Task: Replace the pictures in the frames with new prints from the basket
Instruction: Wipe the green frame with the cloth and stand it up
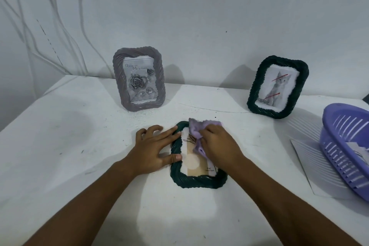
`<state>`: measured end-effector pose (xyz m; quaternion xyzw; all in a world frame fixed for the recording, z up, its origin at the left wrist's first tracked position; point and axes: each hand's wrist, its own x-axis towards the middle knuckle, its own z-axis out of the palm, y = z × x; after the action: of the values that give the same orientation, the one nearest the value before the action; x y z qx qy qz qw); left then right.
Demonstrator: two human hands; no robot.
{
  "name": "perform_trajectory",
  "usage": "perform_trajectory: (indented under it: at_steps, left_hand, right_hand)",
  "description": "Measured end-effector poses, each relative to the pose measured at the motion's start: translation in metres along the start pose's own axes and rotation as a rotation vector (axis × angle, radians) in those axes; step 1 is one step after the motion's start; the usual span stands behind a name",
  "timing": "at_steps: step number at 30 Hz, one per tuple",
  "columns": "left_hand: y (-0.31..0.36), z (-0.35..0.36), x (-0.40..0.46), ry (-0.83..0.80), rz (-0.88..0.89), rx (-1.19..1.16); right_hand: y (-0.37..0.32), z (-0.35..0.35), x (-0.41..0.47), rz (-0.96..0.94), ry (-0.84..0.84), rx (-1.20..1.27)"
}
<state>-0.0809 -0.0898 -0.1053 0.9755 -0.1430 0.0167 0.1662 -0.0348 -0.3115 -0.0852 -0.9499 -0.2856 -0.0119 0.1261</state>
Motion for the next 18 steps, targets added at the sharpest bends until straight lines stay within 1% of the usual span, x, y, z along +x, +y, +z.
perform_trajectory:
  at_steps: [1,2,4,6,7,9,10,11,13,14,15,16,17,18]
  left_hand:
    - [0.0,0.0,0.0,-0.006,-0.003,0.004]
    - [0.001,-0.001,-0.001,-0.01,-0.006,0.004]
    - [0.001,-0.001,-0.001,-0.014,-0.011,0.006]
    - [0.002,-0.001,-0.002,-0.008,-0.01,0.007]
    - [0.003,-0.002,-0.001,-0.005,-0.009,0.006]
    - [0.004,-0.004,0.0,-0.025,-0.024,-0.014]
    - [0.004,-0.005,0.0,-0.039,-0.041,-0.038]
    - [0.005,-0.007,0.0,-0.045,-0.059,-0.076]
    - [0.013,-0.014,0.001,0.007,-0.097,-0.207]
    - [0.021,-0.019,0.001,0.068,-0.12,-0.313]
    - [0.032,-0.027,0.002,0.131,-0.151,-0.452]
    - [0.044,-0.036,0.003,0.172,-0.193,-0.612]
    - [0.056,-0.045,0.005,0.177,-0.23,-0.783]
    - [0.065,-0.052,0.007,0.149,-0.252,-0.949]
  right_hand:
    - [0.001,0.002,0.009,0.069,0.004,0.009]
    - [-0.002,0.003,0.012,0.098,0.003,-0.004]
    - [-0.011,0.001,0.005,0.017,0.039,0.041]
    - [-0.025,-0.009,-0.016,-0.059,0.032,0.23]
    - [-0.028,-0.014,-0.024,-0.049,0.015,0.35]
    - [-0.029,-0.027,-0.035,0.077,0.004,0.504]
    - [-0.028,-0.035,-0.037,0.175,0.021,0.623]
    - [-0.024,-0.041,-0.036,0.271,0.049,0.824]
    - [-0.019,-0.056,-0.03,0.38,0.093,1.377]
    - [-0.018,-0.063,-0.028,0.393,0.122,1.598]
    - [-0.018,-0.068,-0.027,0.399,0.15,1.736]
    - [-0.018,-0.072,-0.026,0.403,0.156,1.82]
    - [-0.02,-0.074,-0.025,0.408,0.123,1.887]
    - [-0.02,-0.075,-0.025,0.413,0.071,1.936]
